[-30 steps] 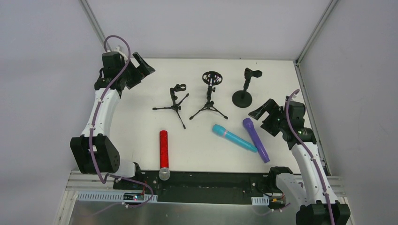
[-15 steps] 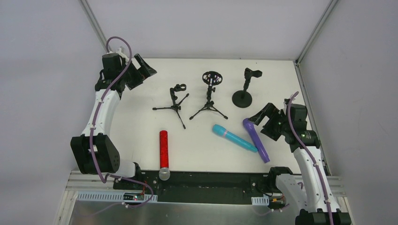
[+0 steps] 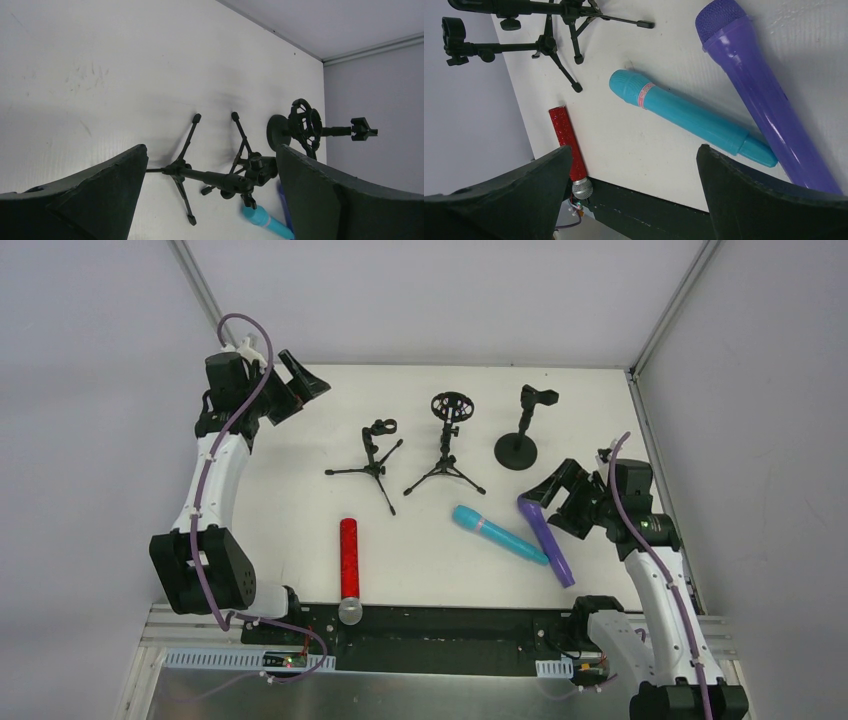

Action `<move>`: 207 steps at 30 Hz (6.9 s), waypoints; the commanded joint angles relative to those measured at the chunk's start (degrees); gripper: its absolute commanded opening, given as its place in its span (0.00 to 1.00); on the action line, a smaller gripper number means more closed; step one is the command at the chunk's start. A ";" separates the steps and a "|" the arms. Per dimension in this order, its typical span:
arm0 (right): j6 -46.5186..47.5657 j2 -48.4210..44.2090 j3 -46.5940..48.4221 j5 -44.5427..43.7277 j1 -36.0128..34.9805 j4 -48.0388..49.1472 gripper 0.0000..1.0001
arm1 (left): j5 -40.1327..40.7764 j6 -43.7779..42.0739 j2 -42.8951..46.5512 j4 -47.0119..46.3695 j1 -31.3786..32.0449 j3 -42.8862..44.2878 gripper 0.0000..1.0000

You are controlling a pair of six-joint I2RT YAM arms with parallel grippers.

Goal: Attach the microphones to the stand

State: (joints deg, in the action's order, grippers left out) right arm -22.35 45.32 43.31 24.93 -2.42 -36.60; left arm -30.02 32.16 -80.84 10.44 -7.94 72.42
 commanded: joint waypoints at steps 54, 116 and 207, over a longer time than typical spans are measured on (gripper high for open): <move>-5.56 14.49 -7.72 11.51 0.00 16.73 0.99 | 1.15 -47.74 -4.63 0.09 25.15 -4.84 0.62; 6.40 34.64 12.08 -23.51 -33.60 3.52 0.99 | 11.77 -51.67 12.83 -11.81 24.14 -13.74 0.99; 4.22 31.59 33.69 -37.20 -35.53 -2.07 0.99 | 14.27 -45.48 12.49 -20.36 19.37 -18.13 0.99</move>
State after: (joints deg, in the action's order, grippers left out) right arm -18.76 77.34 71.29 -12.01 -35.79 -38.41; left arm -16.08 -12.99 -68.07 -8.32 11.88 53.43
